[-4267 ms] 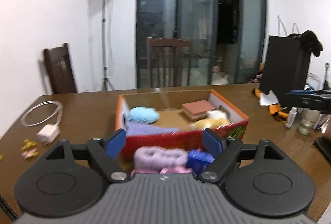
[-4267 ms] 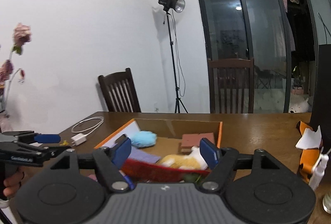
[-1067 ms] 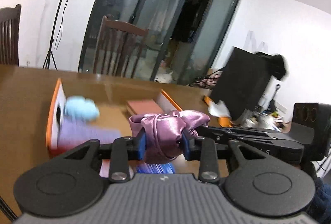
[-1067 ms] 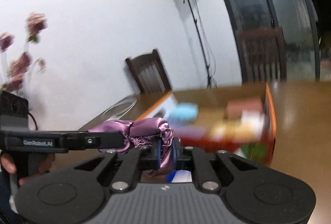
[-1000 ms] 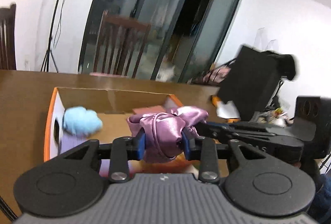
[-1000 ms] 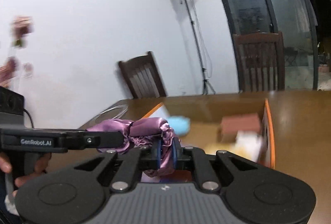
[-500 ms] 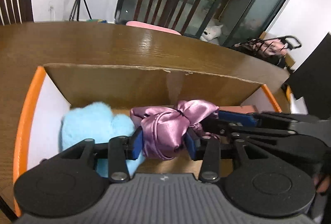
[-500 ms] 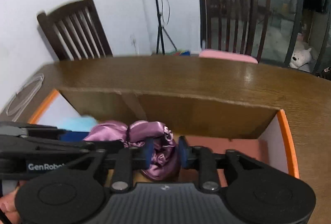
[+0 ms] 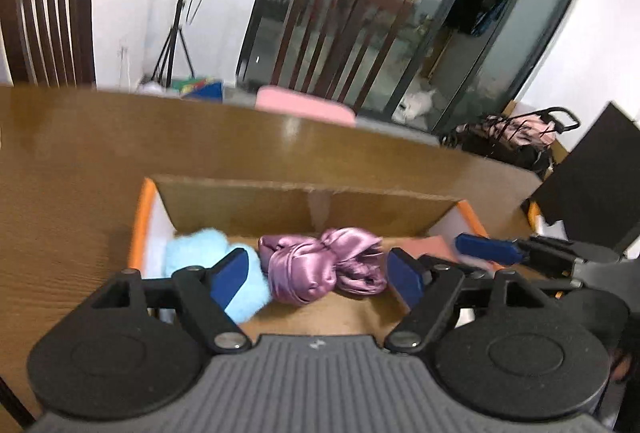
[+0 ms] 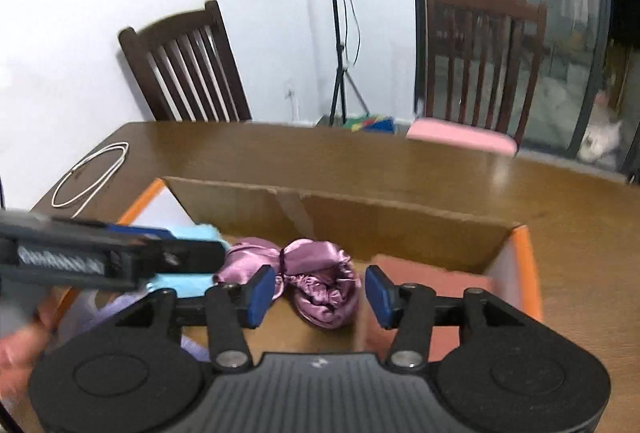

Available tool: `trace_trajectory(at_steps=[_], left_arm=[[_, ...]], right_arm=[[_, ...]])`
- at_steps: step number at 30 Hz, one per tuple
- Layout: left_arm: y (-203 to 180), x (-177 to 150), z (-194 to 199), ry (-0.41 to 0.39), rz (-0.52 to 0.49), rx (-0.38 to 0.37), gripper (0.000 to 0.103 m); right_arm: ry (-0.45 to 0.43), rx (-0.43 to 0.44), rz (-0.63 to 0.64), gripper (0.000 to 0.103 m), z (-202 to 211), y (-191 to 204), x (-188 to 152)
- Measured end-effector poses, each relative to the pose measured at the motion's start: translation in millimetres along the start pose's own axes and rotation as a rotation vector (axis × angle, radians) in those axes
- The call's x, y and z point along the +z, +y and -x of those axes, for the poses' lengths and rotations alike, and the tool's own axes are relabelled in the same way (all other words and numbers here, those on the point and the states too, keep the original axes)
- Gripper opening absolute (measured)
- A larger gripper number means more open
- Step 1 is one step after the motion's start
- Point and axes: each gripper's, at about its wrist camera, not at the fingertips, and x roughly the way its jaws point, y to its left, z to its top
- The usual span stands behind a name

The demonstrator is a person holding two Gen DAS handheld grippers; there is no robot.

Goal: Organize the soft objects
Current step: 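Lower the scrunchies into the box beside the blue plush and open both grippers, then reach both grippers to the lavender fuzzy headband and close on it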

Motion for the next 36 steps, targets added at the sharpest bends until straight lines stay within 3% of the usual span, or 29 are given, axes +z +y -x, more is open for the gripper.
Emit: trace_trajectory(at_steps=[4,7,13,19,24,28,31,33,36], left_arm=[[-23.8,-4.9,76.7,-0.092,-0.082,0.020,0.084],[-34.9,-19.1,124.4,-0.160,-0.147,0.060,0.091],[-44.3,-64.6,177.4,-0.224,-0.160,0.085,0.091],[-46.1,-142.8,208.3,-0.284,-0.144,0.111,0.092],[-50.2,-233.7,236.8,-0.372,-0.171,0.111,0.098],[-54.9,-305.1,249.3,-0.405,-0.197,0.153,0.102],[-54.8,-342.2,246.3,-0.360,-0.247,0.233,0.102],[-52.6,-351.1,242.1,-0.313,-0.250,0.233,0.102],[-44.7,-349.9,241.2,-0.317,-0.224,0.223,0.102]], right_arm=[[-0.086,-0.028,0.011,0.058,75.3,-6.6,7.4],[-0.154,-0.070,0.012,0.070,130.8,-16.7,5.1],[-0.225,-0.085,0.006,0.074,206.8,-18.6,-24.4],[-0.316,-0.066,0.032,0.079,249.2,2.8,-95.0],[-0.391,-0.053,0.052,0.083,276.1,29.3,-179.9],[-0.461,-0.043,0.006,0.089,293.2,47.0,-253.0],[-0.420,0.008,-0.074,0.091,295.4,49.8,-300.1],[-0.344,0.017,-0.058,0.091,290.4,50.6,-312.6],[-0.314,-0.012,-0.056,0.091,289.2,53.7,-319.2]])
